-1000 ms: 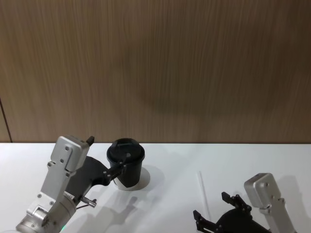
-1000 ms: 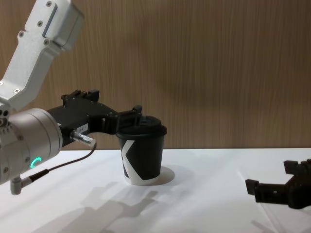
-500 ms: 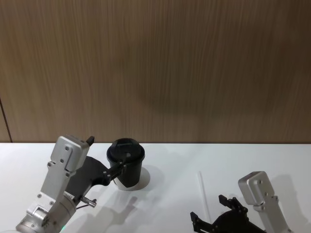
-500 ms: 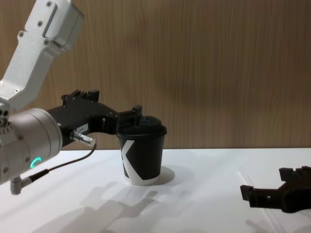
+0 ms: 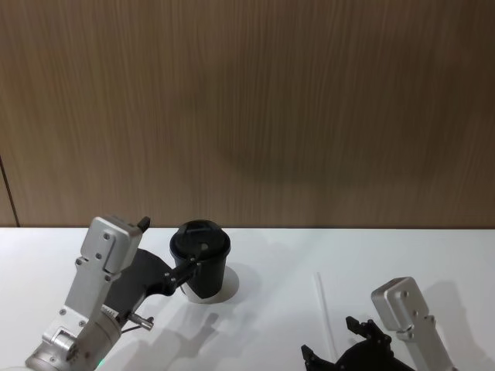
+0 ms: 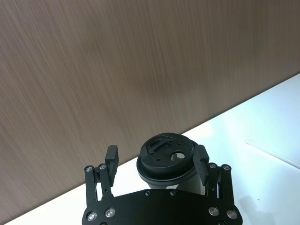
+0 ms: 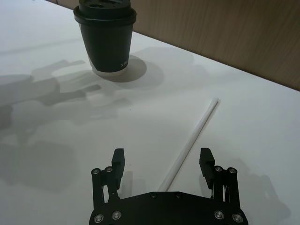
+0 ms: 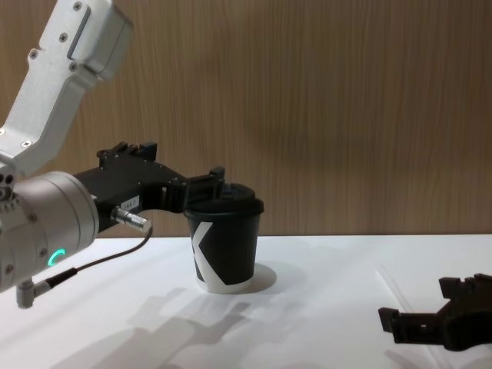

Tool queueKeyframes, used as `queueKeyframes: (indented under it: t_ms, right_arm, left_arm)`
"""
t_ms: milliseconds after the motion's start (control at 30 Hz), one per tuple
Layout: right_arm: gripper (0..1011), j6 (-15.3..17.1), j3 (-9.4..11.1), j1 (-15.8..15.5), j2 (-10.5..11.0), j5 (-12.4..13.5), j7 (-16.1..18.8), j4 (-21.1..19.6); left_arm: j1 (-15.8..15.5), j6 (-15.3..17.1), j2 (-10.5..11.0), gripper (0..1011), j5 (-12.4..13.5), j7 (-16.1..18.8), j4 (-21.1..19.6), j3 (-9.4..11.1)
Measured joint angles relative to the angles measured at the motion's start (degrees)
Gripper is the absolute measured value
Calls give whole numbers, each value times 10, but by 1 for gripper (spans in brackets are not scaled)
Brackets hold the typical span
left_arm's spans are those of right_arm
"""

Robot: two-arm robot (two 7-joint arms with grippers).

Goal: Pick up the straw with one hand, pass it to the other hand, and insert it into the cup.

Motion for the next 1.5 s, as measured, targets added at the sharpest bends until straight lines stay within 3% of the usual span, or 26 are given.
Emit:
queueKeyframes:
  t_ms: [533, 1000, 1500]
  right_arm:
    - [1001, 22, 5, -9, -7, -3, 7, -1]
    - [1001, 63, 21, -17, -27, 24, 8, -7]
    - [1001, 86, 25, -19, -33, 43, 12, -8]
  left_arm:
    - [0, 0, 0, 1002, 0, 0, 0, 0]
    - [0, 0, 0, 1003, 0, 0, 0, 0]
    - [0, 0, 0, 1003, 0, 0, 0, 0]
